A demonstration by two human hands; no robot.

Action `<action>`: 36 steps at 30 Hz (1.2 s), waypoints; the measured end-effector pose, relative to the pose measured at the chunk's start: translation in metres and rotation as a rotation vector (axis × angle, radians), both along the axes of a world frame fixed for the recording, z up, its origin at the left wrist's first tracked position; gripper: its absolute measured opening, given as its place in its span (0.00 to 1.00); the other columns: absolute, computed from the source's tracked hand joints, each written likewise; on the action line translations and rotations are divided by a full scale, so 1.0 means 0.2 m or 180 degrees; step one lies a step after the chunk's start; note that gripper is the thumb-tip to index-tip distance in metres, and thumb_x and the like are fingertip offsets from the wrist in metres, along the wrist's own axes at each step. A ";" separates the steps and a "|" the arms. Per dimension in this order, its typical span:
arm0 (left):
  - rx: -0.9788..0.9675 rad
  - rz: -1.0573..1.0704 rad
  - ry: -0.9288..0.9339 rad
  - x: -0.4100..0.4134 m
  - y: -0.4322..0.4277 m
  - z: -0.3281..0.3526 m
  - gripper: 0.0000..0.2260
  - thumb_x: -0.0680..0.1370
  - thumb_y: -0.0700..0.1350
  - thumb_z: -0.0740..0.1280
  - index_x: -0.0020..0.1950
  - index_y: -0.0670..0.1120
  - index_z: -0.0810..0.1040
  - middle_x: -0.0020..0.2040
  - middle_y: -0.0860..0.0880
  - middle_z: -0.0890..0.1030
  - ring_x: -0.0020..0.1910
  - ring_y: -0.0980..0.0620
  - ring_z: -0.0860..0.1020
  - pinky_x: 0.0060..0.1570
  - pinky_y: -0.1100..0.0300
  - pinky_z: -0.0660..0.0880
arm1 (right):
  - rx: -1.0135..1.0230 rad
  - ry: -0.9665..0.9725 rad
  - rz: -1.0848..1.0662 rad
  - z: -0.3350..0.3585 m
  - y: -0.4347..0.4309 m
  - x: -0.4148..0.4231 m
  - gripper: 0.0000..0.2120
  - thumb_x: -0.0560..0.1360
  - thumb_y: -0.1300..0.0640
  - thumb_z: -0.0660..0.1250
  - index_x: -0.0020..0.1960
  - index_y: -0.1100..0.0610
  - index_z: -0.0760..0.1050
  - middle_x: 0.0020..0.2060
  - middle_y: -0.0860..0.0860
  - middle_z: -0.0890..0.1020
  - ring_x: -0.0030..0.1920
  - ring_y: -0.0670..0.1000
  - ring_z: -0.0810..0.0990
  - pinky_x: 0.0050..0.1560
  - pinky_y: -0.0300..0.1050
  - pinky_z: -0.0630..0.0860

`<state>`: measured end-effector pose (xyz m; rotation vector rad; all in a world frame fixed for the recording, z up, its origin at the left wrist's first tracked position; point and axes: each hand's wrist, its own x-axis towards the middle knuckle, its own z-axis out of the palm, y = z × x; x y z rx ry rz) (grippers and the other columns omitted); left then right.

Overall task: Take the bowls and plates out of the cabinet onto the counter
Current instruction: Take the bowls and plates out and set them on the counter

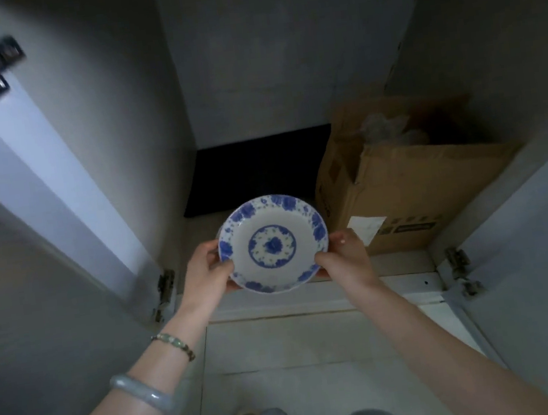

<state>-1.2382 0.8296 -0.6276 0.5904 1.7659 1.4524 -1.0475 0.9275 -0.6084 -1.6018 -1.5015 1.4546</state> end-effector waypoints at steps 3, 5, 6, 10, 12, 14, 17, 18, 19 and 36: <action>-0.0164 -0.0218 -0.0125 0.06 -0.01 0.23 0.15 0.75 0.31 0.65 0.57 0.46 0.73 0.51 0.46 0.81 0.45 0.51 0.81 0.30 0.63 0.78 | -0.0144 -0.0065 -0.0090 0.18 -0.07 0.06 0.13 0.67 0.69 0.65 0.51 0.69 0.73 0.45 0.63 0.81 0.45 0.59 0.83 0.48 0.59 0.81; -0.0248 -0.0223 -0.0283 0.09 -0.06 0.39 0.16 0.74 0.30 0.65 0.57 0.47 0.74 0.51 0.46 0.81 0.45 0.50 0.81 0.31 0.61 0.79 | -0.0260 -0.0158 -0.0085 0.31 -0.12 0.10 0.12 0.67 0.69 0.65 0.50 0.68 0.74 0.44 0.63 0.82 0.44 0.58 0.84 0.48 0.60 0.81; -0.0283 -0.0223 -0.0340 0.11 -0.09 0.47 0.17 0.74 0.29 0.65 0.57 0.47 0.74 0.51 0.46 0.81 0.45 0.49 0.81 0.33 0.58 0.79 | -0.0307 -0.0194 -0.0090 0.39 -0.14 0.12 0.11 0.68 0.69 0.65 0.49 0.66 0.76 0.43 0.61 0.83 0.44 0.57 0.84 0.48 0.60 0.81; -0.0386 -0.0152 -0.0632 0.17 -0.20 0.79 0.18 0.74 0.28 0.65 0.58 0.47 0.74 0.51 0.48 0.81 0.47 0.44 0.81 0.36 0.53 0.81 | -0.0508 -0.0189 -0.0135 0.73 -0.27 0.19 0.14 0.68 0.69 0.69 0.53 0.63 0.77 0.48 0.59 0.83 0.47 0.57 0.83 0.47 0.59 0.82; -0.0441 -0.0090 -0.0780 0.21 -0.28 0.93 0.19 0.74 0.28 0.64 0.58 0.47 0.75 0.51 0.48 0.82 0.46 0.45 0.82 0.34 0.55 0.80 | -0.0623 -0.0090 -0.0247 0.90 -0.36 0.25 0.17 0.67 0.68 0.70 0.55 0.66 0.74 0.50 0.61 0.82 0.48 0.59 0.83 0.47 0.61 0.81; -0.0502 -0.0089 -0.0850 0.25 -0.39 1.08 0.19 0.73 0.28 0.65 0.58 0.48 0.76 0.52 0.48 0.83 0.47 0.45 0.82 0.34 0.55 0.80 | -0.0724 -0.0033 -0.0315 1.07 -0.47 0.30 0.17 0.67 0.68 0.69 0.55 0.66 0.73 0.51 0.62 0.81 0.49 0.60 0.82 0.47 0.62 0.81; -0.0598 -0.0115 -0.0896 0.34 -0.57 1.32 0.20 0.72 0.29 0.66 0.55 0.52 0.78 0.50 0.50 0.85 0.44 0.48 0.84 0.34 0.56 0.80 | -0.0805 0.0033 -0.0394 1.33 -0.63 0.40 0.16 0.67 0.69 0.68 0.54 0.65 0.73 0.50 0.62 0.82 0.50 0.61 0.82 0.46 0.65 0.80; -0.0629 -0.0095 -0.0907 0.37 -0.62 1.40 0.20 0.72 0.30 0.67 0.54 0.53 0.78 0.50 0.50 0.85 0.44 0.49 0.84 0.35 0.56 0.80 | -0.0821 0.0061 -0.0445 1.42 -0.69 0.43 0.16 0.67 0.70 0.69 0.53 0.64 0.73 0.49 0.61 0.82 0.49 0.61 0.82 0.46 0.65 0.80; -0.0655 -0.0051 -0.0926 0.41 -0.68 1.49 0.20 0.72 0.29 0.67 0.54 0.53 0.78 0.51 0.50 0.84 0.45 0.48 0.84 0.35 0.56 0.80 | -0.0836 0.0075 -0.0469 1.51 -0.73 0.46 0.16 0.66 0.70 0.70 0.52 0.62 0.72 0.48 0.60 0.82 0.49 0.61 0.82 0.46 0.65 0.80; -0.0247 0.0054 -0.0783 0.82 -1.48 2.84 0.19 0.73 0.31 0.69 0.60 0.47 0.77 0.54 0.49 0.83 0.49 0.47 0.83 0.39 0.56 0.81 | -0.0709 0.0639 -0.0126 2.79 -1.40 0.87 0.17 0.68 0.72 0.69 0.50 0.56 0.70 0.49 0.56 0.80 0.49 0.55 0.81 0.40 0.48 0.82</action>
